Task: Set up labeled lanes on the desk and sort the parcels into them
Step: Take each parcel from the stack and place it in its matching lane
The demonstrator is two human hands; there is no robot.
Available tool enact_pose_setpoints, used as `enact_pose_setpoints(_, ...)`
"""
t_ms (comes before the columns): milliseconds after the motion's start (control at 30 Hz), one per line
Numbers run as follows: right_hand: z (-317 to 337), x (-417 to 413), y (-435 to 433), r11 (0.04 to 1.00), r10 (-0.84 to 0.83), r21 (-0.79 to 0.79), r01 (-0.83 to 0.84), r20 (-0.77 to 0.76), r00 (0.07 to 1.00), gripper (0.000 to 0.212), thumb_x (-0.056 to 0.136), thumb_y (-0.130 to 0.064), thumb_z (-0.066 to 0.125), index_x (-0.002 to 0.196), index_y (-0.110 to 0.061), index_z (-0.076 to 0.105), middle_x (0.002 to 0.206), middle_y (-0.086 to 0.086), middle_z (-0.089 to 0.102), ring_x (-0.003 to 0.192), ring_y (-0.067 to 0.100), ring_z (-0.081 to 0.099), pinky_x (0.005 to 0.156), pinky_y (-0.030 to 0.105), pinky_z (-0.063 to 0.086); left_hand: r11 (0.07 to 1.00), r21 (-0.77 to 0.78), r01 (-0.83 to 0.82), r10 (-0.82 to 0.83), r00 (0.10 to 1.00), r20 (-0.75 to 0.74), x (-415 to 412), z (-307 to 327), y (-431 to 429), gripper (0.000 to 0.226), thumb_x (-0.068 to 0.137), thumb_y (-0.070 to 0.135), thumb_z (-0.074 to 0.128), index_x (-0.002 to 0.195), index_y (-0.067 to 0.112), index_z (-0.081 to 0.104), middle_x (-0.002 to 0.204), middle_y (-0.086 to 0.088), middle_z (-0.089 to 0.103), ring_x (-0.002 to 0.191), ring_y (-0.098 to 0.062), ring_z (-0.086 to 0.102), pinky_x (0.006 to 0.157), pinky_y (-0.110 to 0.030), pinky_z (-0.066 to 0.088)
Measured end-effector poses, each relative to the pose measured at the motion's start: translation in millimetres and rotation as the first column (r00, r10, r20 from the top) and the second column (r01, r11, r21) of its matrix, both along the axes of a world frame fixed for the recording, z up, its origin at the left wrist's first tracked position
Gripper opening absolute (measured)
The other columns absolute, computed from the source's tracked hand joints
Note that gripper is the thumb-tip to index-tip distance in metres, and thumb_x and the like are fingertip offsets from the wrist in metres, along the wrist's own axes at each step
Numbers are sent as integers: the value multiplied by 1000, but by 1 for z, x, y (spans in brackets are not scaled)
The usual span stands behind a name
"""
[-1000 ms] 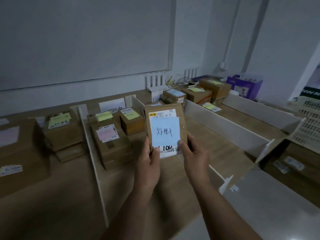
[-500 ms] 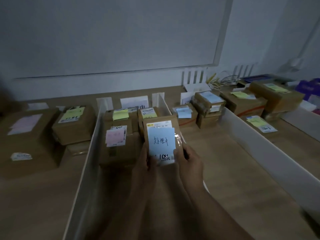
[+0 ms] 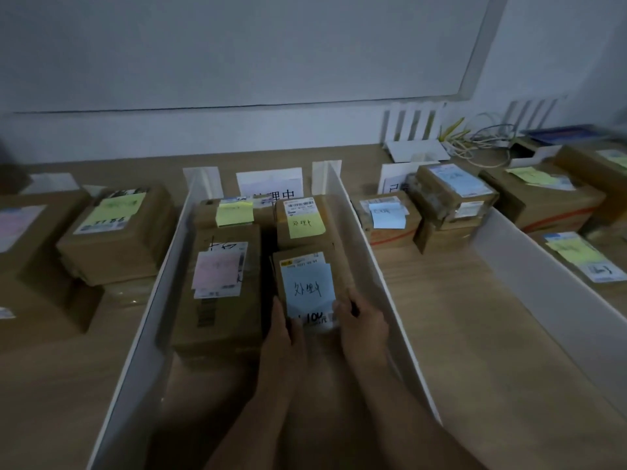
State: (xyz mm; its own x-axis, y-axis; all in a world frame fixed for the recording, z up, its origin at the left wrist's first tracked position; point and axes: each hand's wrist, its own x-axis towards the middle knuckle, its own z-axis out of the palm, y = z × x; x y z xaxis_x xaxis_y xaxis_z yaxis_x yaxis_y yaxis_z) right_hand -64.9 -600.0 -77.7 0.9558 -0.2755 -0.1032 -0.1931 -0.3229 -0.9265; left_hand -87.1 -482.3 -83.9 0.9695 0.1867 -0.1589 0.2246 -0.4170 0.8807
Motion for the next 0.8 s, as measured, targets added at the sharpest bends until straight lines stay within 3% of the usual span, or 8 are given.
enact_pose_setpoints(200, -22, 19, 3, 1000, 8, -20, -9, -45, 999, 11, 92, -25, 56, 101, -23, 61, 94, -6, 67, 89, 10, 63, 80, 39, 56, 1000, -24, 10, -11, 998, -61, 21, -13, -1, 61, 101, 36, 33, 150, 30, -2, 155, -1, 24, 139, -19, 30, 108, -31, 28)
enact_pose_setpoints(333, -24, 29, 7, 1000, 13, -2, -13, -44, 999, 25, 92, -31, 57, 112, -17, 59, 100, -4, 68, 94, 11, 64, 84, 39, 55, 1000, -23, -13, 12, 998, -53, 32, -14, -3, 60, 100, 40, 31, 151, 30, 1, 154, 0, 26, 137, -17, 32, 101, -25, 28)
enact_pose_setpoints(433, -22, 37, 9, 999, 15, -41, -16, -37, 999, 10, 93, -31, 55, 97, -23, 56, 98, -1, 67, 92, 15, 63, 83, 42, 54, 999, -16, -40, 40, 998, -48, 38, -15, -5, 59, 100, 40, 32, 151, 30, 3, 154, -1, 27, 137, -18, 33, 106, -30, 30)
enact_pose_setpoints(533, -16, 39, 9, 996, 27, -83, -31, -50, 998, 6, 94, -30, 54, 97, -26, 52, 99, 0, 65, 91, 15, 61, 82, 39, 53, 998, -4, -62, 61, 997, -48, 39, -14, -6, 59, 100, 39, 32, 151, 29, 4, 154, -2, 27, 137, -19, 32, 108, -32, 30)
enact_pose_setpoints(800, 8, 18, 7, 985, 35, -170, -35, 1, 999, 35, 87, -44, 51, 114, -21, 55, 106, -7, 60, 96, 8, 58, 82, 37, 53, 998, 17, -58, 58, 998, 3, 17, 13, -7, 61, 99, 39, 36, 151, 26, 7, 156, 0, 22, 141, -18, 26, 111, -33, 24)
